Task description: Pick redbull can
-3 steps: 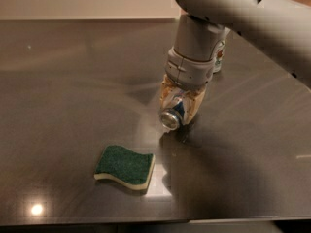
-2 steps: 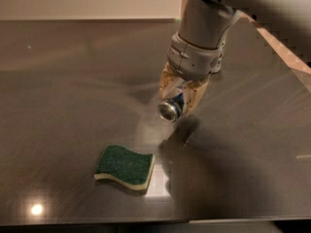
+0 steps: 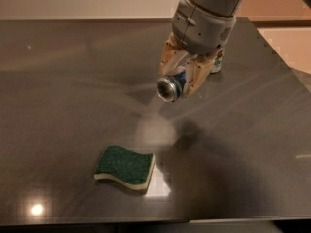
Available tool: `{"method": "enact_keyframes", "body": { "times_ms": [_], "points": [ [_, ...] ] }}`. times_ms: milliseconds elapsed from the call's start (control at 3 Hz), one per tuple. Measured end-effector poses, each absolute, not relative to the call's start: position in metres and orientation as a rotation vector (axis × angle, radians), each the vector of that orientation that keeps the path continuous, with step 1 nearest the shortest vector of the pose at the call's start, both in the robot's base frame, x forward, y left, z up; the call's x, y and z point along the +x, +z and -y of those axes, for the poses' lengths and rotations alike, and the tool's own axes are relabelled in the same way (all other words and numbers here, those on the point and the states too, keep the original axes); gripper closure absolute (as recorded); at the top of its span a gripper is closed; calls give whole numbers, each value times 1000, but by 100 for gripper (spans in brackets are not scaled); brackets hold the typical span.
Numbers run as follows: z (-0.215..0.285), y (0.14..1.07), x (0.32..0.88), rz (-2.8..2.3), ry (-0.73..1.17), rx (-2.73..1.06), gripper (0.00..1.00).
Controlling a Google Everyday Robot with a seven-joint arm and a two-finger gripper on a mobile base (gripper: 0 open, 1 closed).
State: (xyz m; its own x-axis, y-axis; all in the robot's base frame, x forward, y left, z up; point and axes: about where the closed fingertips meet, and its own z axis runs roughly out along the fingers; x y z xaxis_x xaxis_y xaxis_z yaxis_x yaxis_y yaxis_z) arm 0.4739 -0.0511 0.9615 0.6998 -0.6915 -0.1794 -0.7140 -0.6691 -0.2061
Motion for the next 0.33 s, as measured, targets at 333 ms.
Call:
{"method": "enact_keyframes", "body": {
  "times_ms": [333],
  "points": [
    [51, 962, 474, -1118, 125, -2650, 100]
  ]
}}
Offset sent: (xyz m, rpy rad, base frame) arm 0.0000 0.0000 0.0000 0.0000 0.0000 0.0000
